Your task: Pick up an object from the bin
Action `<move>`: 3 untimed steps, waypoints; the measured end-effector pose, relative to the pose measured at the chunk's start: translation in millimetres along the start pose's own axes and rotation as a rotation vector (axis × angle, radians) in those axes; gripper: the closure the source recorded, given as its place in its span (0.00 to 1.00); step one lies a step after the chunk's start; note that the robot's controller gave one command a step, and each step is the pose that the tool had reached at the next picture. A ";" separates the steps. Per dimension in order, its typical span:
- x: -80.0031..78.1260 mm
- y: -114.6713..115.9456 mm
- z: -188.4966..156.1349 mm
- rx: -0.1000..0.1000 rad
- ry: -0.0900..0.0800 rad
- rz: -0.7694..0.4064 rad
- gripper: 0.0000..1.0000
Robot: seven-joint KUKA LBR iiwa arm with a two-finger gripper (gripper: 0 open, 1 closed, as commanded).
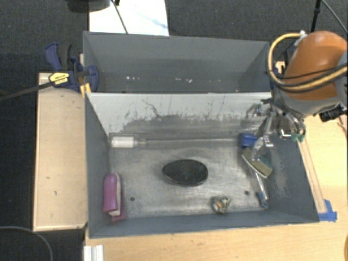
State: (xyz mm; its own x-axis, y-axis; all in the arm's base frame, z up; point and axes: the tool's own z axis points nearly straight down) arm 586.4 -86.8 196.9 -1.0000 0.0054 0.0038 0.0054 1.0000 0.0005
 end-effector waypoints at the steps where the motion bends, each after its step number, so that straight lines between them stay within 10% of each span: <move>1: 17.7 -37.5 121.8 0.000 0.000 -0.119 0.00; 3: 11.9 80.2 17.6 -0.003 -0.012 -0.056 0.00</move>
Offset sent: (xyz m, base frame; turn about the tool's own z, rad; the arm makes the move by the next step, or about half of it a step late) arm -0.0167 -0.0365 -0.1180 -0.1211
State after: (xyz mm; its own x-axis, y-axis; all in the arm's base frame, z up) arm 574.9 -6.6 179.4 -0.9987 -0.0501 -0.0080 -0.0502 0.9987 0.0033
